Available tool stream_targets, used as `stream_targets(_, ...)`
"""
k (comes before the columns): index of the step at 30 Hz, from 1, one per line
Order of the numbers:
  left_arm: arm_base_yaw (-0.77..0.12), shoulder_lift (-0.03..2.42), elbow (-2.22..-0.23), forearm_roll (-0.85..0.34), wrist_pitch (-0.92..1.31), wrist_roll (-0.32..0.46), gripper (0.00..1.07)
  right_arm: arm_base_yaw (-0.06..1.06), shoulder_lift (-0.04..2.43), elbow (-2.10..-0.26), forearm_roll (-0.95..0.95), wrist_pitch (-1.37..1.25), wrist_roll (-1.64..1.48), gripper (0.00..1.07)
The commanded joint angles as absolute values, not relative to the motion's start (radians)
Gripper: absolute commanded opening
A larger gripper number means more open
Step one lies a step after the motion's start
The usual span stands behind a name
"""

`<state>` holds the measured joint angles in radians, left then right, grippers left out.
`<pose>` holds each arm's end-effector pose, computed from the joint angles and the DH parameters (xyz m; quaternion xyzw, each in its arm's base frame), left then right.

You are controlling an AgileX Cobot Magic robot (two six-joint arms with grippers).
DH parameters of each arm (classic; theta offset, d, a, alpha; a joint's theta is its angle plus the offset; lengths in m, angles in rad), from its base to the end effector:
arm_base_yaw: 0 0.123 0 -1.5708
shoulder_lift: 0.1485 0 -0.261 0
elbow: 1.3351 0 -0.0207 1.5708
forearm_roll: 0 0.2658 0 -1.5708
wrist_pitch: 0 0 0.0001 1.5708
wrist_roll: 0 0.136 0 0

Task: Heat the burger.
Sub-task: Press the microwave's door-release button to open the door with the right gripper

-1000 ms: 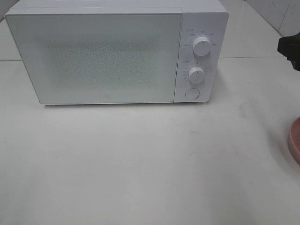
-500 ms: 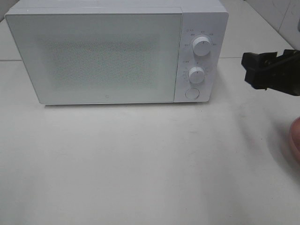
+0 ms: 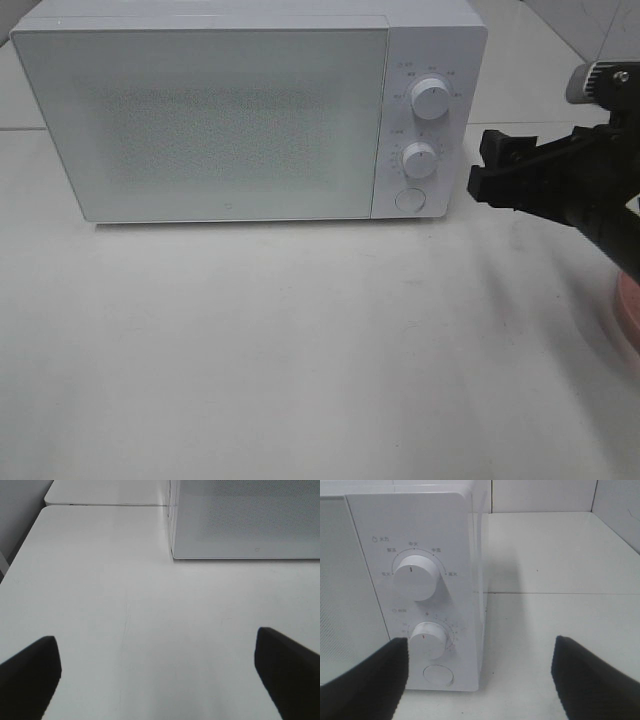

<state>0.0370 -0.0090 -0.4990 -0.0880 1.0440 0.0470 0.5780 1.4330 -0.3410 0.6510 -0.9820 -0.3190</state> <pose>0.0726 -0.0077 0.2667 0.0057 0.8459 -0.0216 0.5329 0.2713 0.0952 0.1551 -0.0119 0.7462 0.0200 0.6653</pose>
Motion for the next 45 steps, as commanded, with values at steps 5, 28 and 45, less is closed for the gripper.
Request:
stream_targets(5, 0.034, -0.026, -0.497, -0.089, 1.038, 0.044, 1.03, 0.727, 1.579, -0.339, 0.793, -1.181, -0.339, 0.76)
stream_targets(28, 0.034, -0.026, -0.497, -0.089, 1.038, 0.044, 1.03, 0.867, 1.714, -0.34, 0.905, -1.263, -0.322, 0.76)
stream_targets(45, 0.034, -0.026, -0.497, -0.089, 1.038, 0.044, 1.03, 0.867, 1.714, -0.34, 0.894, -1.187, 0.37, 0.71)
